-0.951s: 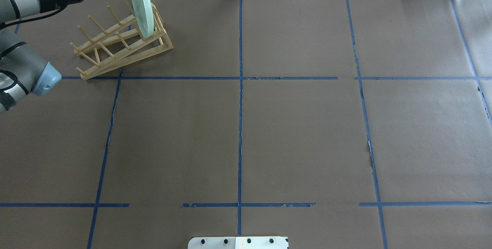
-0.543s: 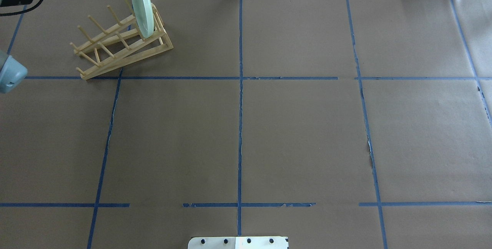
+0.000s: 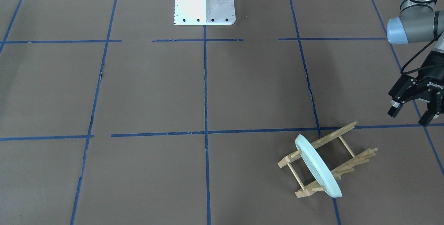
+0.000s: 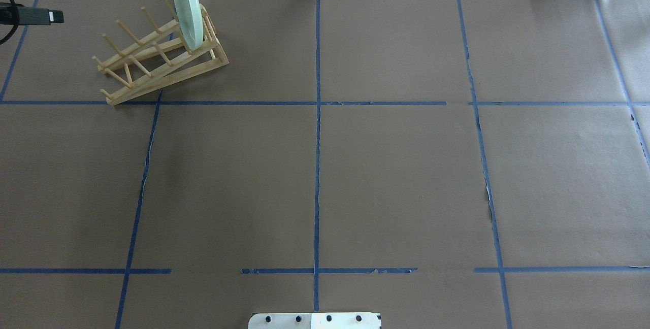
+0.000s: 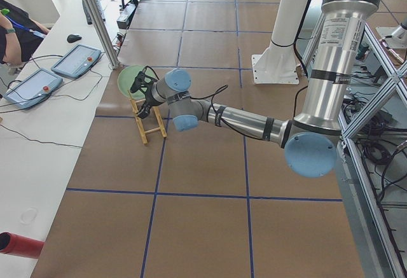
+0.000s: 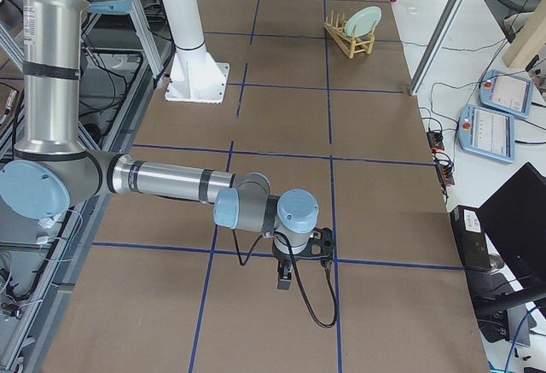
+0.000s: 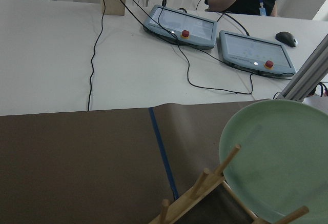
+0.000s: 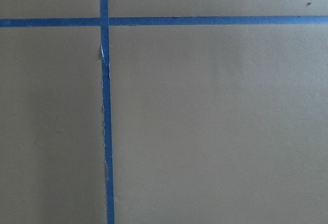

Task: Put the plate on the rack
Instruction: 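Open the left gripper and withdraw it from the plate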

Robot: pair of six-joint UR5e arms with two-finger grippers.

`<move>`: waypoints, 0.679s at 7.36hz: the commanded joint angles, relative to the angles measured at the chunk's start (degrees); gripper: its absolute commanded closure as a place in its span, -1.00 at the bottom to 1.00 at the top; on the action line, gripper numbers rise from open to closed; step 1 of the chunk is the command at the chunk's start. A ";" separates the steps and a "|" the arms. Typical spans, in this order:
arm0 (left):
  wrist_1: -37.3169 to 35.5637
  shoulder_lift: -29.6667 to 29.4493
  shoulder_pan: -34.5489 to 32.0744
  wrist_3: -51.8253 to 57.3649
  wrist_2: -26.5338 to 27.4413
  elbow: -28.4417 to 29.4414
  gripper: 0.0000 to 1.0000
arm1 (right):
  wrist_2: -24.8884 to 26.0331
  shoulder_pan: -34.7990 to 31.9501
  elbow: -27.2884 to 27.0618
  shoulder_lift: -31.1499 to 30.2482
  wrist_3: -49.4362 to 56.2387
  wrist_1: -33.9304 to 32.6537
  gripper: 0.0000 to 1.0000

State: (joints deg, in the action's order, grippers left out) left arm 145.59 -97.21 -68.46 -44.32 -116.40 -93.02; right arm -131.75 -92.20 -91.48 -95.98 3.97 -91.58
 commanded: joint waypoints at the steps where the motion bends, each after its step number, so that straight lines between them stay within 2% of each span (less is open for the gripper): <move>1: -9.22 3.68 -0.97 9.11 -2.68 -2.85 -1.00 | 0.00 0.00 0.07 0.00 0.07 0.00 -1.00; 3: -23.97 3.35 -4.30 22.10 -5.84 -5.06 -1.00 | 0.00 0.00 0.07 0.00 0.07 0.00 -1.00; 5: -31.04 2.99 -7.46 30.21 -6.47 -4.19 -1.00 | 0.00 0.00 -0.02 0.00 0.07 0.00 -1.00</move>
State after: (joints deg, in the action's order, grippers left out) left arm 119.22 -94.01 -73.97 -19.82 -122.30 -97.54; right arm -131.75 -92.20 -91.46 -95.97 4.00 -91.58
